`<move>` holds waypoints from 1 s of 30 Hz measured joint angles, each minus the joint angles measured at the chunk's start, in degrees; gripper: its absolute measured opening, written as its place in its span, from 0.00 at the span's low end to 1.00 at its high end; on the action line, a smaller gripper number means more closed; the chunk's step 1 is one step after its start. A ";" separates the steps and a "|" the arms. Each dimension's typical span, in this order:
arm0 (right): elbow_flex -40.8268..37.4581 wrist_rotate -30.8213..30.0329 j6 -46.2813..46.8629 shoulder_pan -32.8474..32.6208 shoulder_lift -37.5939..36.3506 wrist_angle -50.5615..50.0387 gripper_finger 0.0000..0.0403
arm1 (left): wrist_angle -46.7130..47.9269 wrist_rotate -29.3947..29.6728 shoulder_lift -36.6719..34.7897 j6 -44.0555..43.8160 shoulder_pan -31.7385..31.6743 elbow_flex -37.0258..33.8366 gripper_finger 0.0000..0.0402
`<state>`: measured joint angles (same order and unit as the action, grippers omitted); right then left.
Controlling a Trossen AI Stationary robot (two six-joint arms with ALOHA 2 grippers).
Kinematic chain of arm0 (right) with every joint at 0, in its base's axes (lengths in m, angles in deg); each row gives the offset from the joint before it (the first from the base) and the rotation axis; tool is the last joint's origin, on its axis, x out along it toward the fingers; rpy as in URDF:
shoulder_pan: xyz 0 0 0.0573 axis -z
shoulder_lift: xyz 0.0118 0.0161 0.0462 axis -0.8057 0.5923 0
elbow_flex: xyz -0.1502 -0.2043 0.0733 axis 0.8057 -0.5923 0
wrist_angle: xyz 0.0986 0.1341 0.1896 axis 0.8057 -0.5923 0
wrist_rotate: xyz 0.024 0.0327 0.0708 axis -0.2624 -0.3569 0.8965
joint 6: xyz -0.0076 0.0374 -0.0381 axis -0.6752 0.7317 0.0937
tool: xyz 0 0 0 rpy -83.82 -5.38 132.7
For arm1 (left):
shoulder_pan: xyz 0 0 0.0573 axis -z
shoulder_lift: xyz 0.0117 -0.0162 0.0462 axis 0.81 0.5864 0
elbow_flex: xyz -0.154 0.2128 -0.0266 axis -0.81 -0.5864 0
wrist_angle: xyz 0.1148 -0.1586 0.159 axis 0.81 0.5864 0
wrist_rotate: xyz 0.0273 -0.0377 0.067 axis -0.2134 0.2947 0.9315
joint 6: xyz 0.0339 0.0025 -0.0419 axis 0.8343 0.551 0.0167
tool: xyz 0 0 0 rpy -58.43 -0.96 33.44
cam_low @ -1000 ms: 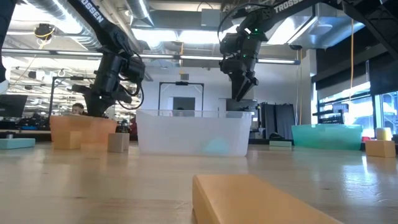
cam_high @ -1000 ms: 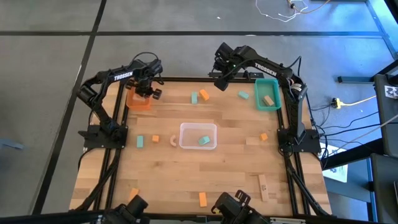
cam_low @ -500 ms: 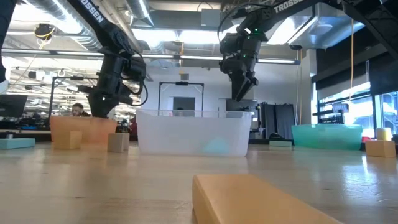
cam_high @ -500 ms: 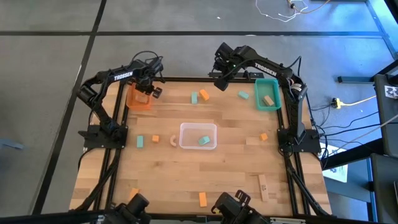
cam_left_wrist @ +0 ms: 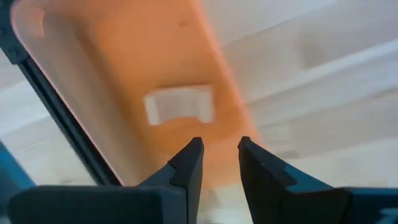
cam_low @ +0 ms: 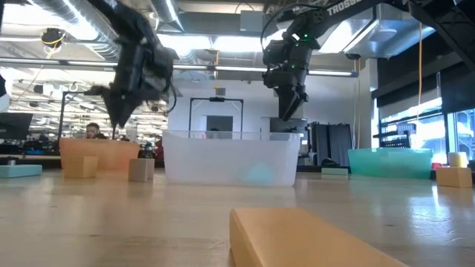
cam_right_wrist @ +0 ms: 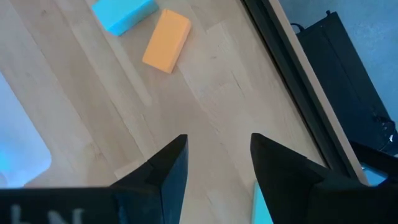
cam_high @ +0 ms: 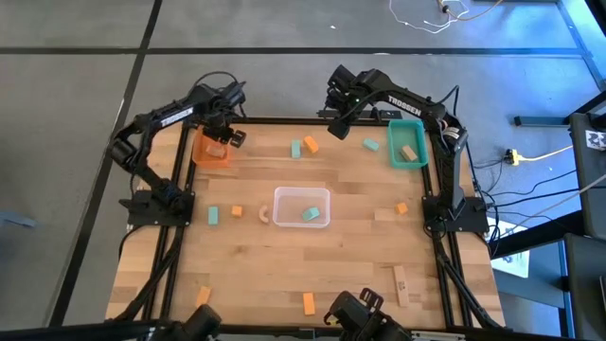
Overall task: Sort & place blocks by color
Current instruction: Put the light brown block into the orange bin
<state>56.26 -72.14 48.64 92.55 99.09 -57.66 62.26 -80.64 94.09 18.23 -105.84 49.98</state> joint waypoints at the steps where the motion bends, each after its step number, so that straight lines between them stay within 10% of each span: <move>1: 0.00 0.00 -0.09 0.00 0.00 0.01 0.43 | 0.04 -1.32 -1.44 -0.22 0.56 0.48 0.23; 11: 0.00 0.72 -6.69 0.02 0.00 -1.08 0.43 | 1.06 -13.91 -11.79 -0.08 12.44 1.12 0.23; 21: 0.00 16.03 -24.72 0.00 0.00 -8.76 0.43 | 0.77 -15.80 -12.20 -0.71 29.76 1.12 0.23; 30: 0.00 19.89 -28.36 -0.09 0.00 -13.79 0.43 | -0.34 -16.87 -12.20 -21.53 39.98 1.12 0.23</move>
<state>56.26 -52.25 20.28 92.46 99.09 -71.45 61.92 -97.51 81.89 -3.30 -65.86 51.10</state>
